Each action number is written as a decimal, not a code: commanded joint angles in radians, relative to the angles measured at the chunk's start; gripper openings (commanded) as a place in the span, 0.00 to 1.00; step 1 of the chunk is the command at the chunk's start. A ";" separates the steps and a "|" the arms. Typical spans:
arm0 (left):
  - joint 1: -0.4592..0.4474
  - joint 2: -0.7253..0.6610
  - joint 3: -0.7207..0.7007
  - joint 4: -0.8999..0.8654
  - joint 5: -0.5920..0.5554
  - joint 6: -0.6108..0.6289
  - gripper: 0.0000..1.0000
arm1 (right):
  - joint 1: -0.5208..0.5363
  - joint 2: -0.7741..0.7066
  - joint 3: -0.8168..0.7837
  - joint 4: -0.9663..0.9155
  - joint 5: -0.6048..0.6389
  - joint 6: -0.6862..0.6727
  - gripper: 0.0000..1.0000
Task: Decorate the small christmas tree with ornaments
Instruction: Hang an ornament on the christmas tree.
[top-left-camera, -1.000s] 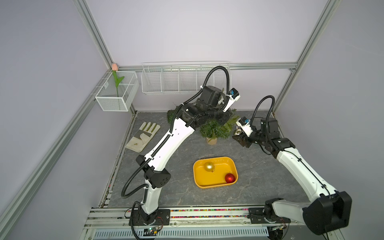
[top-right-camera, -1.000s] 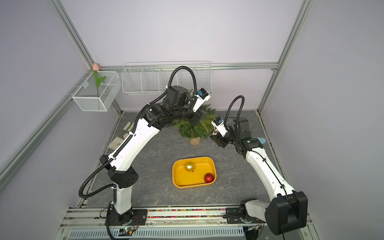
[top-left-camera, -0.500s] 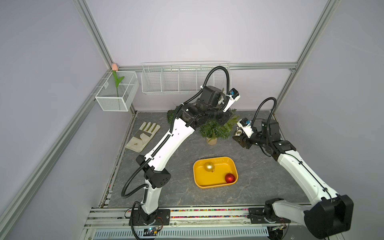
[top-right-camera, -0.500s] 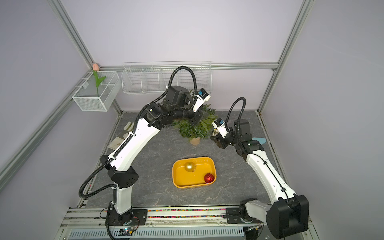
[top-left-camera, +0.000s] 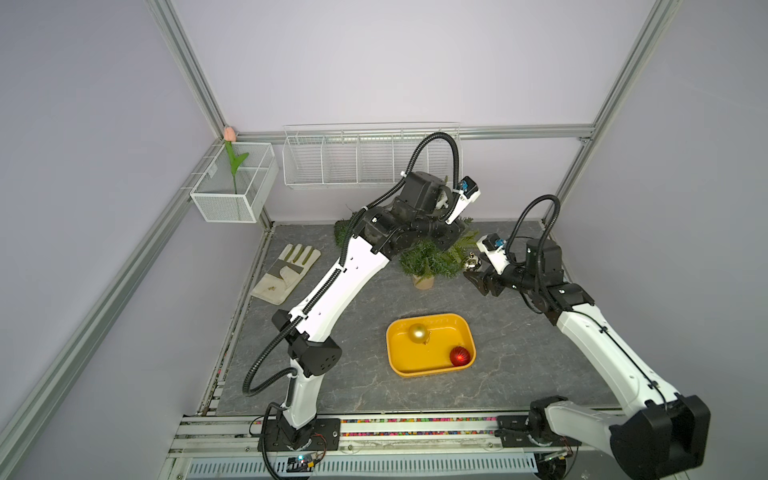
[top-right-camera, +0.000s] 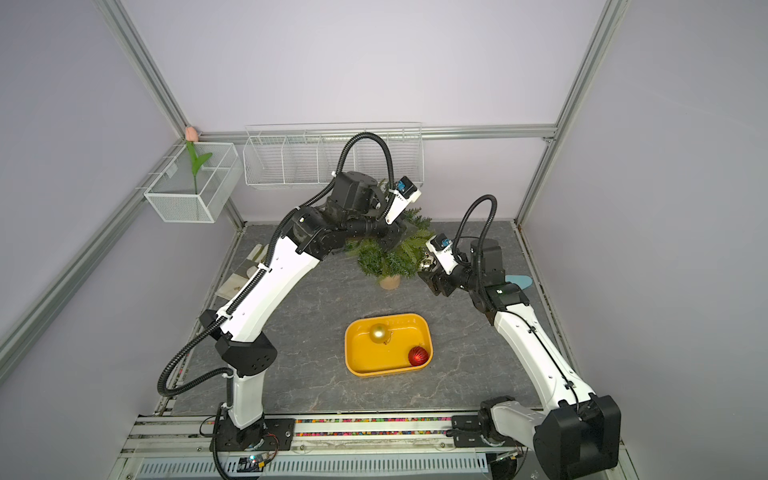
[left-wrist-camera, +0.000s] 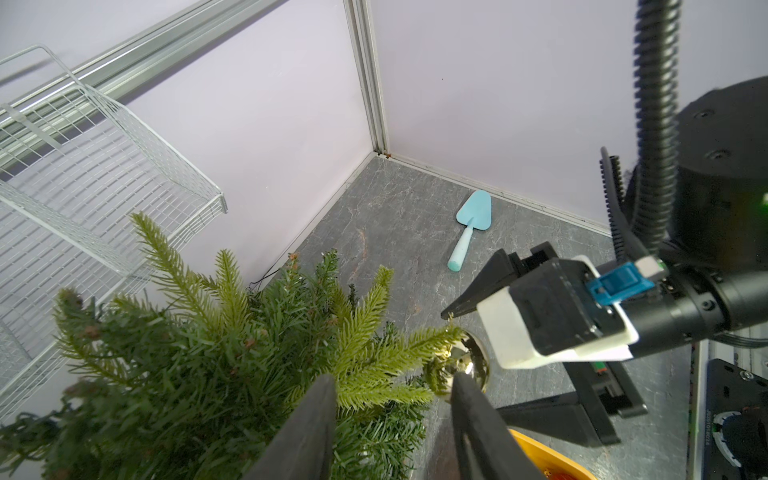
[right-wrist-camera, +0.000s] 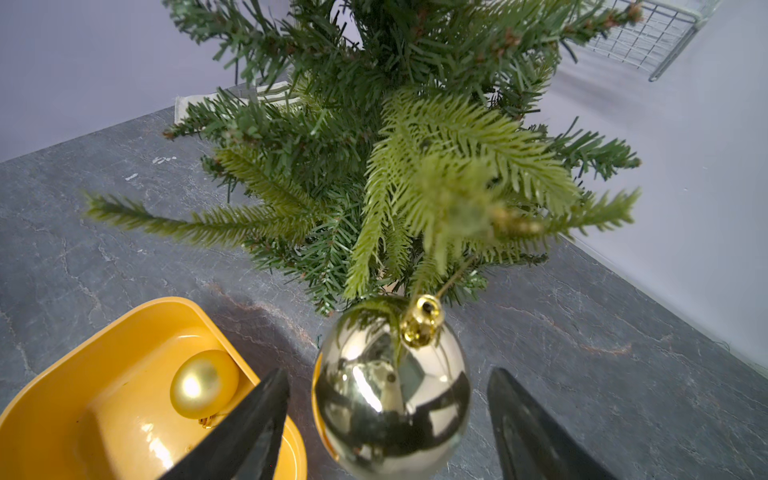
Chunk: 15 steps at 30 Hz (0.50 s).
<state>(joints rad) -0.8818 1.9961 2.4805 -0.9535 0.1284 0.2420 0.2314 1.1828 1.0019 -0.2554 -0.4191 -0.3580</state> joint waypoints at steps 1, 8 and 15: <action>-0.005 0.007 -0.006 -0.002 0.002 -0.010 0.47 | -0.003 -0.028 -0.018 0.024 0.000 0.015 0.79; -0.005 -0.008 -0.016 -0.011 -0.020 -0.006 0.48 | -0.003 -0.099 -0.021 0.000 0.028 0.042 0.81; -0.002 -0.204 -0.303 0.167 -0.095 -0.043 0.51 | 0.037 -0.187 0.016 -0.128 0.068 0.150 0.75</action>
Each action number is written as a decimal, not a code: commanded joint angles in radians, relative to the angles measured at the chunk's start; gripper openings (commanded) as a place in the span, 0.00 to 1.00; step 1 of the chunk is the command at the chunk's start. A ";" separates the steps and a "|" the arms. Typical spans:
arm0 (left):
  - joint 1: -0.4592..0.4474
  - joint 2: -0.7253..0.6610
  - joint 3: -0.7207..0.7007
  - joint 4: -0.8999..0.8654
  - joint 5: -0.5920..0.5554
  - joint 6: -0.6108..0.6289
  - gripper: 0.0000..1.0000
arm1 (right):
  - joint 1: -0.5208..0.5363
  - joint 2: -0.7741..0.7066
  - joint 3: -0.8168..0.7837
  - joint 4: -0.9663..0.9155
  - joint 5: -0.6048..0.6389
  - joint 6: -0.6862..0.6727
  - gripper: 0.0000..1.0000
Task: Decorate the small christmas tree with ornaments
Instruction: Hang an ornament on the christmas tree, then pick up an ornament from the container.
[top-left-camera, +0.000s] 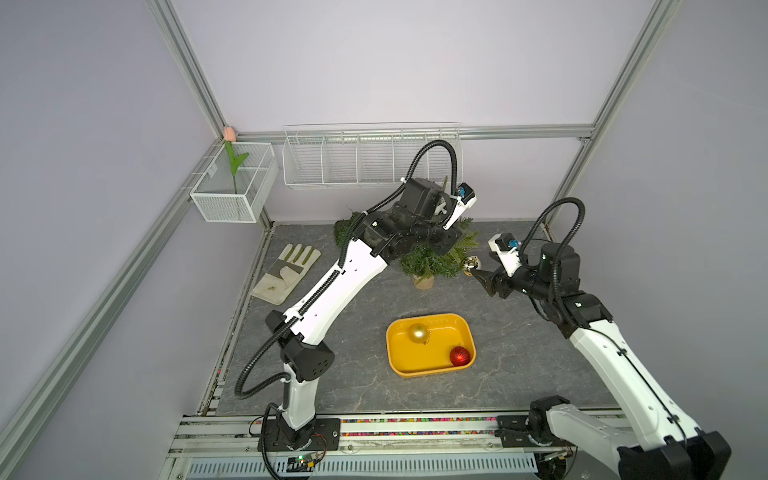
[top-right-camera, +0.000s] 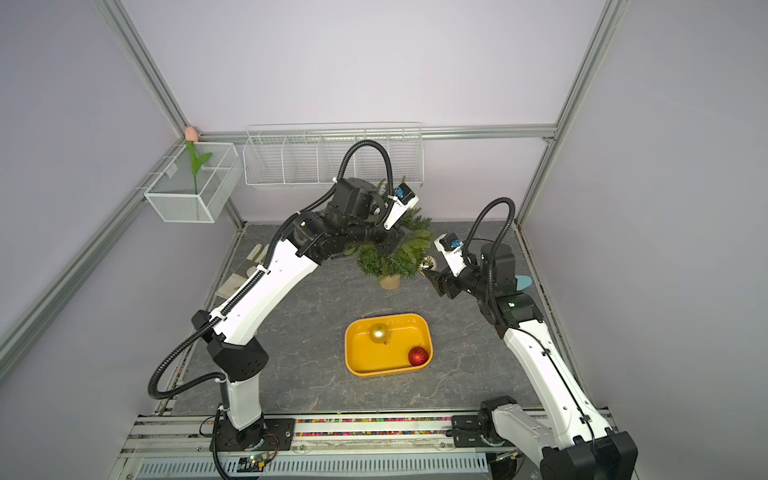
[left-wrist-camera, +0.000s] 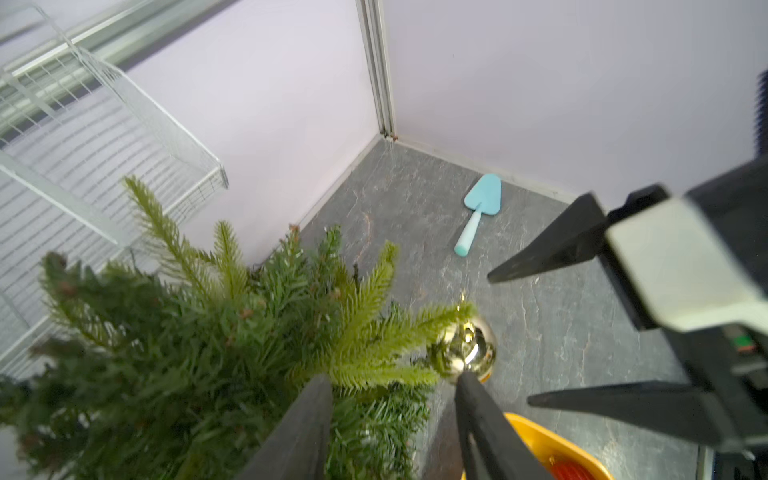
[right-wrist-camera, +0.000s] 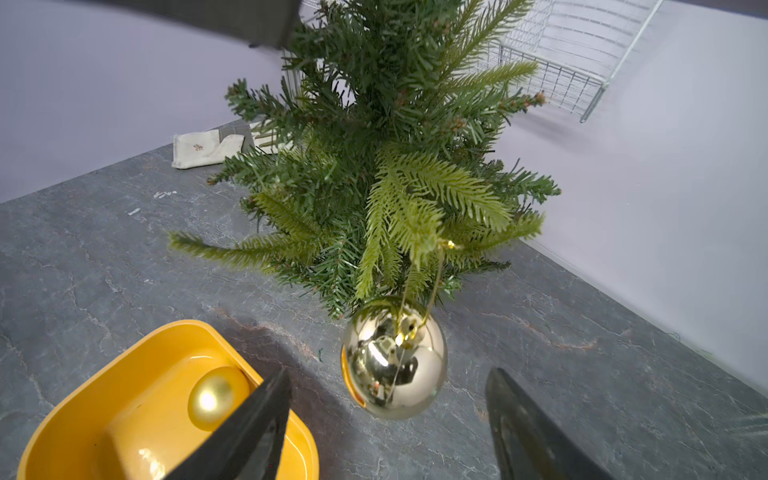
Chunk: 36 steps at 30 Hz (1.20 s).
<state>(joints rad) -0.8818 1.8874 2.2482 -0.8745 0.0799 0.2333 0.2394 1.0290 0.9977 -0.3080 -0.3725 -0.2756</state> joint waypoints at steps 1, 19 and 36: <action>-0.003 -0.138 -0.129 0.123 -0.059 -0.045 0.51 | 0.055 -0.048 0.022 -0.102 0.040 0.086 0.75; 0.147 -0.695 -0.931 0.457 -0.194 -0.269 0.57 | 0.527 0.112 -0.058 -0.251 0.331 0.535 0.72; 0.221 -0.921 -1.166 0.427 -0.201 -0.304 0.60 | 0.734 0.697 0.156 -0.242 0.661 0.757 0.80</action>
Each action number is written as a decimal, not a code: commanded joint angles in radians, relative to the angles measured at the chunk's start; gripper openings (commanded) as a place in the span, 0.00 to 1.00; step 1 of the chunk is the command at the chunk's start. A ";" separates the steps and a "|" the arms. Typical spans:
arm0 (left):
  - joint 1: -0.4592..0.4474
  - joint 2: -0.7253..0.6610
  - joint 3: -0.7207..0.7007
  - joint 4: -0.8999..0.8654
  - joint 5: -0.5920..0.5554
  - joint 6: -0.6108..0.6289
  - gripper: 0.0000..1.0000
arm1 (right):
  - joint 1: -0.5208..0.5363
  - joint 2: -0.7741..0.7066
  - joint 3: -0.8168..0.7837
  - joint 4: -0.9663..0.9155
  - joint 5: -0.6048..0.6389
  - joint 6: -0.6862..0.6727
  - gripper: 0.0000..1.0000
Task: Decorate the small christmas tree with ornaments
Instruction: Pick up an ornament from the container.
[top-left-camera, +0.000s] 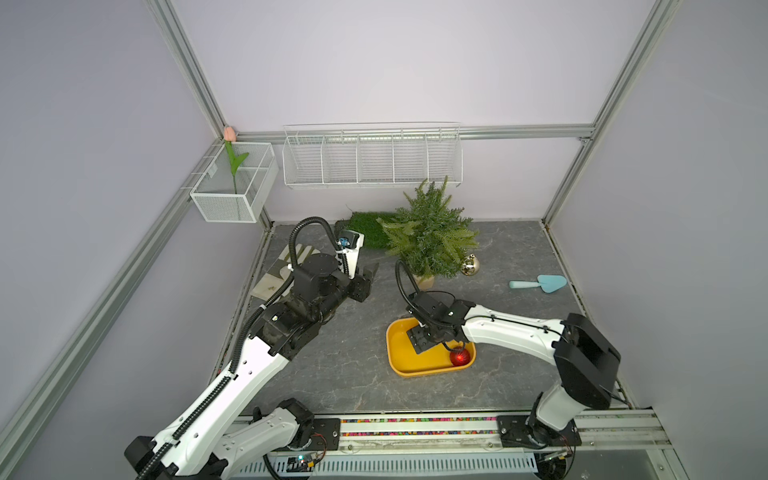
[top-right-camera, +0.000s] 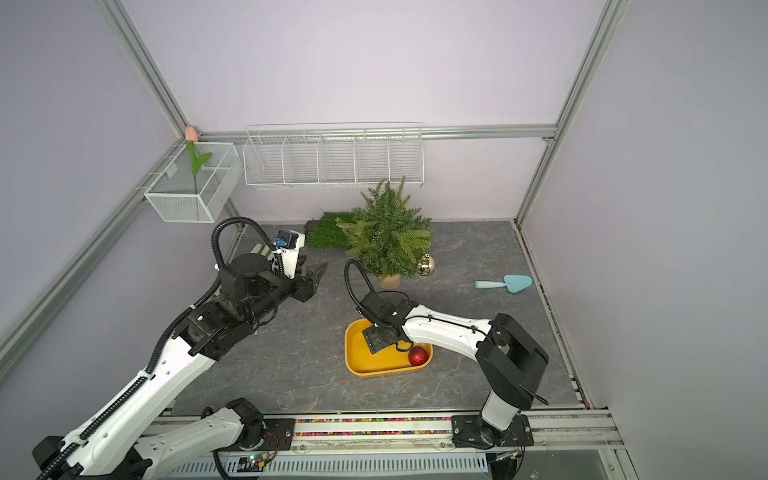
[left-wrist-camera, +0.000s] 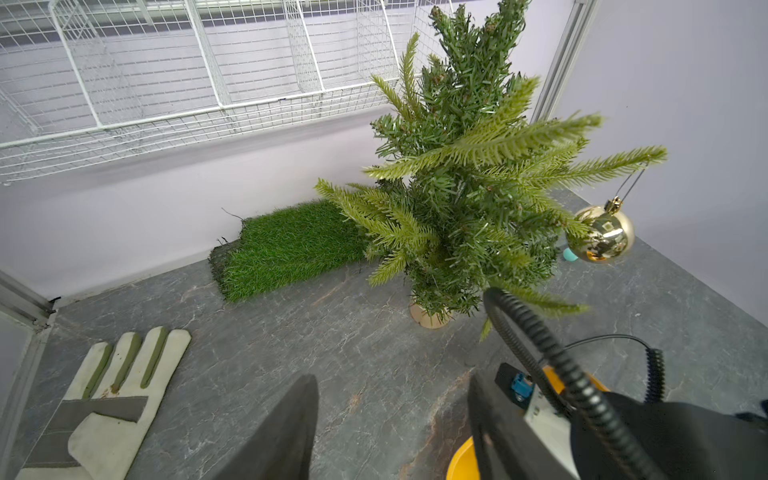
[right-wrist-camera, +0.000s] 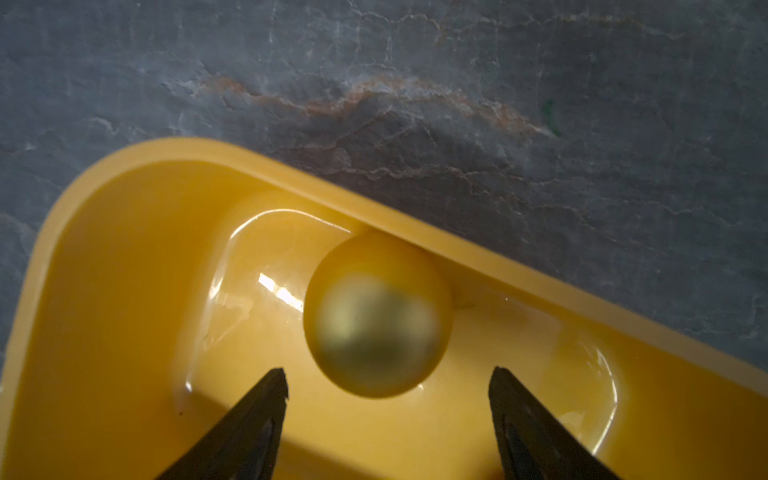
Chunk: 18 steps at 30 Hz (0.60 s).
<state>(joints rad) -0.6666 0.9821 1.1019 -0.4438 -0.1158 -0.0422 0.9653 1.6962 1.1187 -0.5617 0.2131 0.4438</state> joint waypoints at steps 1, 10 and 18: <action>0.005 -0.019 -0.024 -0.002 -0.003 -0.031 0.60 | 0.008 0.042 0.042 0.013 0.082 0.036 0.79; 0.005 -0.032 -0.028 0.002 0.007 -0.042 0.60 | 0.008 0.109 0.052 0.064 0.063 0.024 0.67; 0.005 -0.034 -0.034 0.011 0.009 -0.050 0.60 | 0.010 -0.020 0.033 0.012 0.063 0.027 0.55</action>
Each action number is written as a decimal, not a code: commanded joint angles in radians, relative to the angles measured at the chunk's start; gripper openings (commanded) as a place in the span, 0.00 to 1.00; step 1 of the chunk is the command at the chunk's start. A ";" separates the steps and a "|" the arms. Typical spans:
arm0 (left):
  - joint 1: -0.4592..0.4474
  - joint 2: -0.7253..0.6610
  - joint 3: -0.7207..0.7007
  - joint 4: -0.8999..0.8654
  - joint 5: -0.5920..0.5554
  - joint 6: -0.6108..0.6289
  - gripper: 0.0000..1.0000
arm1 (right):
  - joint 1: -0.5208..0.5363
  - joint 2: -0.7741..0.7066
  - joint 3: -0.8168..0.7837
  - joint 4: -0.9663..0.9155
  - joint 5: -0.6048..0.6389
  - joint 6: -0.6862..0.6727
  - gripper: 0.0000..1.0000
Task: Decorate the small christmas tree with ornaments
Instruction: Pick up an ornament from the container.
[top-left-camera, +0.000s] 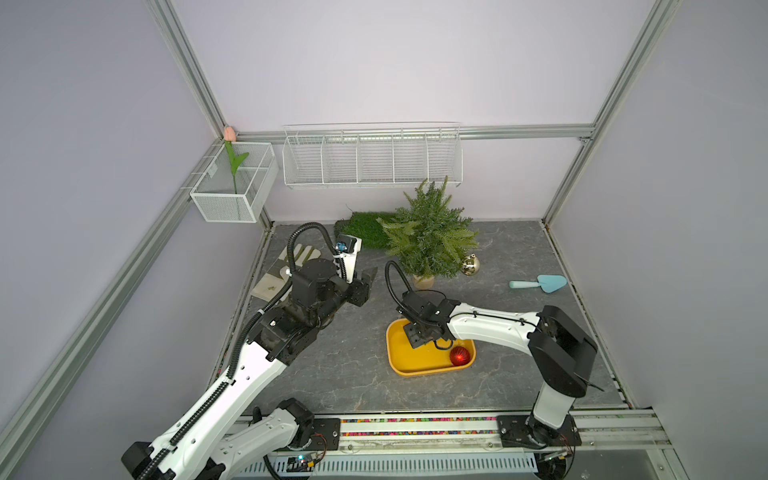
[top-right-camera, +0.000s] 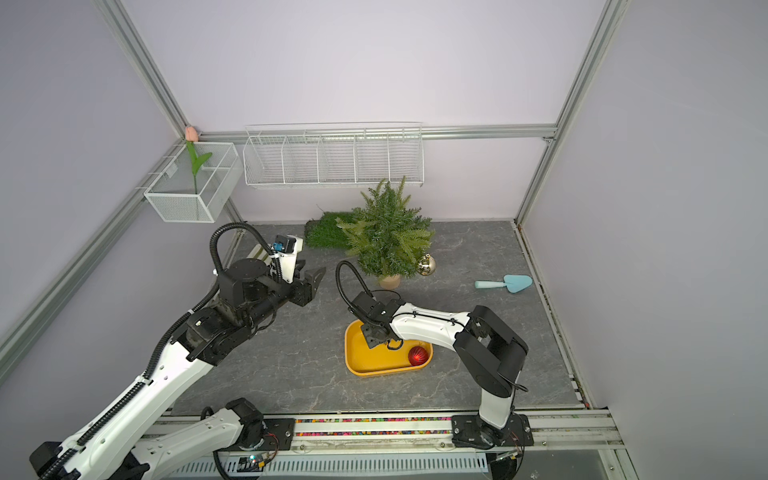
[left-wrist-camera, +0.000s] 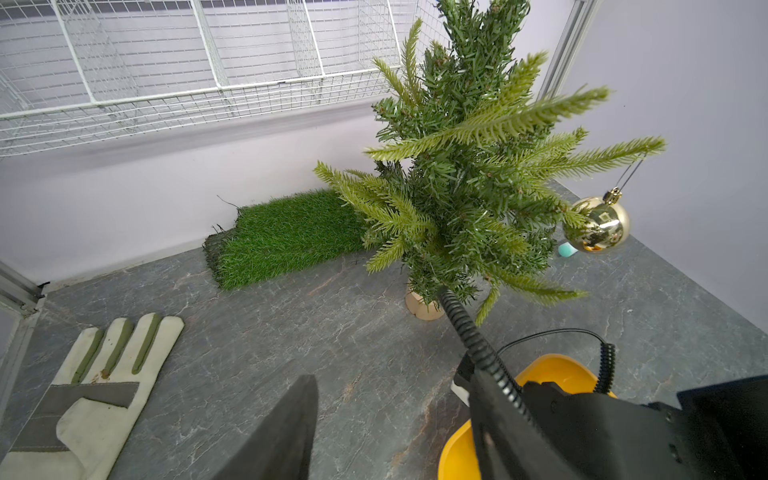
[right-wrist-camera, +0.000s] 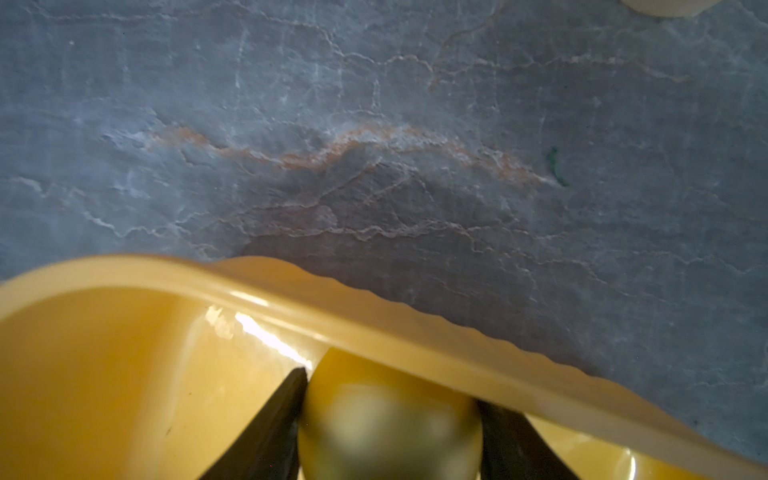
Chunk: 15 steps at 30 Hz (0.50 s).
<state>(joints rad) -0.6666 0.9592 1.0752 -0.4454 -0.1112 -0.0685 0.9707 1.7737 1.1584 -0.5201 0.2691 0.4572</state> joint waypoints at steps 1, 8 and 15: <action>0.005 -0.010 -0.008 0.017 0.004 -0.023 0.60 | 0.005 -0.125 -0.008 -0.043 0.004 0.014 0.55; 0.005 -0.011 -0.027 0.125 0.071 -0.025 0.60 | 0.004 -0.371 0.000 -0.097 -0.044 -0.002 0.55; 0.005 -0.029 -0.063 0.290 0.200 -0.004 0.60 | -0.018 -0.536 0.081 -0.078 -0.136 -0.119 0.55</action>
<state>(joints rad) -0.6666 0.9485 1.0222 -0.2634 0.0109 -0.0742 0.9649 1.2812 1.1984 -0.5880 0.1886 0.4068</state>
